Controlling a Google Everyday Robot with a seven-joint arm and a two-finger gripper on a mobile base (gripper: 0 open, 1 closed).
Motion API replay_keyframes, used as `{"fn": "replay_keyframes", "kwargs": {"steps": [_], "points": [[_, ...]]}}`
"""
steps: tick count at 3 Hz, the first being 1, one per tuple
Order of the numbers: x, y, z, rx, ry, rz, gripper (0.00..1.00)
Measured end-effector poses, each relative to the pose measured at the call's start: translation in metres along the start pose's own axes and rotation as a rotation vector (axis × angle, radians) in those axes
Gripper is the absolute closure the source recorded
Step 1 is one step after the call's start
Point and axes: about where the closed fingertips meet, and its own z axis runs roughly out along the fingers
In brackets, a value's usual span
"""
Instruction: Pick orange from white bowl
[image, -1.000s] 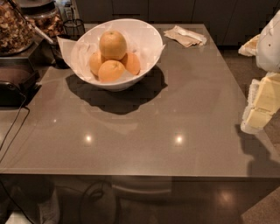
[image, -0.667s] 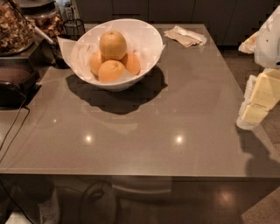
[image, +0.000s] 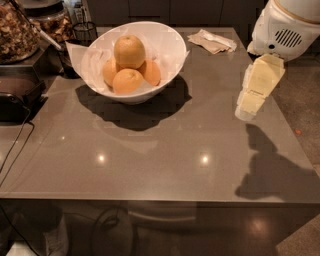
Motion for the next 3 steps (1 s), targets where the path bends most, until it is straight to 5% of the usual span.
{"fn": "replay_keyframes", "kwargs": {"steps": [1,3], "points": [[0.000,0.000,0.000,0.000,0.000,0.000,0.00],[-0.059,-0.033,0.011,-0.071,-0.147,0.105,0.00]]}}
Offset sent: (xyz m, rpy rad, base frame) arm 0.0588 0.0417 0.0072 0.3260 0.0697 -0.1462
